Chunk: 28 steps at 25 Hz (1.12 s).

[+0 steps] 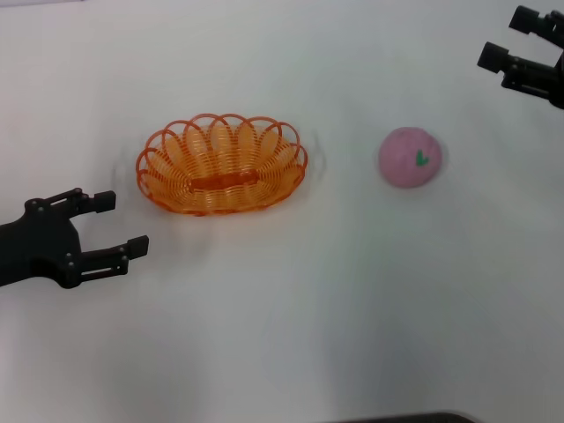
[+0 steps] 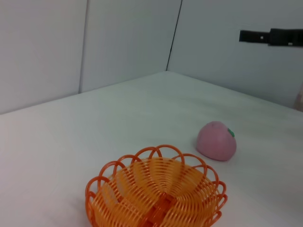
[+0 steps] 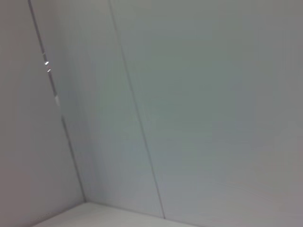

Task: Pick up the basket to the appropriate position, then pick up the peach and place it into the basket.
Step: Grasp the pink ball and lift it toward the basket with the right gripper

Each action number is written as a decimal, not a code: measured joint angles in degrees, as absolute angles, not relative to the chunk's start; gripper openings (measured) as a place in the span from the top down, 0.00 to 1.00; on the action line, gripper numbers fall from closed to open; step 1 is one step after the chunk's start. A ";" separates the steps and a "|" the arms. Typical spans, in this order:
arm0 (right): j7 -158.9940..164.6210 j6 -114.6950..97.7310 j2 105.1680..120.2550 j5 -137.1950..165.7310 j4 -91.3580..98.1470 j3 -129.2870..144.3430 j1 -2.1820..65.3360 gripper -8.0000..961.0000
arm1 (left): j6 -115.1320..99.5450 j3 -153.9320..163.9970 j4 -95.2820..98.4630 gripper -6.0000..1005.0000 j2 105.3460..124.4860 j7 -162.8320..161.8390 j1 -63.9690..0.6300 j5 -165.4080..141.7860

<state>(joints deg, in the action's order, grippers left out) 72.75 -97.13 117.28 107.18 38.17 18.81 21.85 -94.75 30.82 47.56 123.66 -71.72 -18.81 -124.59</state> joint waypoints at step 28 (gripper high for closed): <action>108.05 -109.65 115.49 147.23 72.89 32.07 34.78 0.02 | -93.94 30.94 47.40 0.16 123.66 -71.71 -18.98 -124.89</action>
